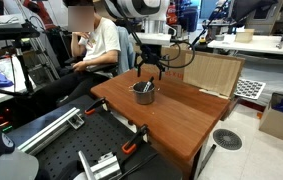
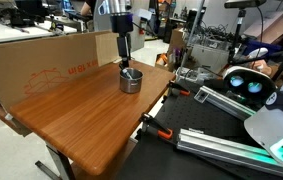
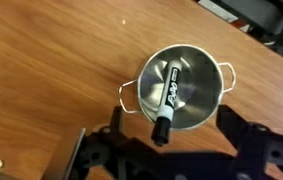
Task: Take the marker out of the silver pot and place it on the table
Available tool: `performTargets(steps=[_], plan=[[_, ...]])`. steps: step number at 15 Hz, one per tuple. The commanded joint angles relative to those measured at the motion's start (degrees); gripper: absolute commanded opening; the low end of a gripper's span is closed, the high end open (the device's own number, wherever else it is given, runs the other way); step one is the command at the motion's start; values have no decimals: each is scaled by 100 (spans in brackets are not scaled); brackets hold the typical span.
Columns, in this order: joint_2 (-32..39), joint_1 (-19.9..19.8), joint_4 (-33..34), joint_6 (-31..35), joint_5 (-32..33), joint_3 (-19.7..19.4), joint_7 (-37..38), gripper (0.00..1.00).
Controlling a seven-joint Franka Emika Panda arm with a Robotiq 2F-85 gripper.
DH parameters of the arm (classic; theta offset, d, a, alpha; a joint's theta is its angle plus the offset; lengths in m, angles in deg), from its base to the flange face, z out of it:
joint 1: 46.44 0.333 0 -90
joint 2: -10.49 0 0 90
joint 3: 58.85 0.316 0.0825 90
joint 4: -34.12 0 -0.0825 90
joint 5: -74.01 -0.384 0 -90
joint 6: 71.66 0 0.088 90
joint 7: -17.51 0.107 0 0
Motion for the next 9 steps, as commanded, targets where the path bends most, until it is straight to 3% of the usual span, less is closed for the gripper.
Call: performTargets(steps=[1, 4, 5, 6, 9], plan=[[401, -86, 513, -544, 334, 140, 277, 100], [673, -65, 821, -791, 481, 177, 410, 100], [738, -61, 905, -848, 519, 192, 445, 75], [804, -60, 988, -890, 550, 206, 464, 74], [942, -65, 1210, -1047, 604, 241, 510, 49]])
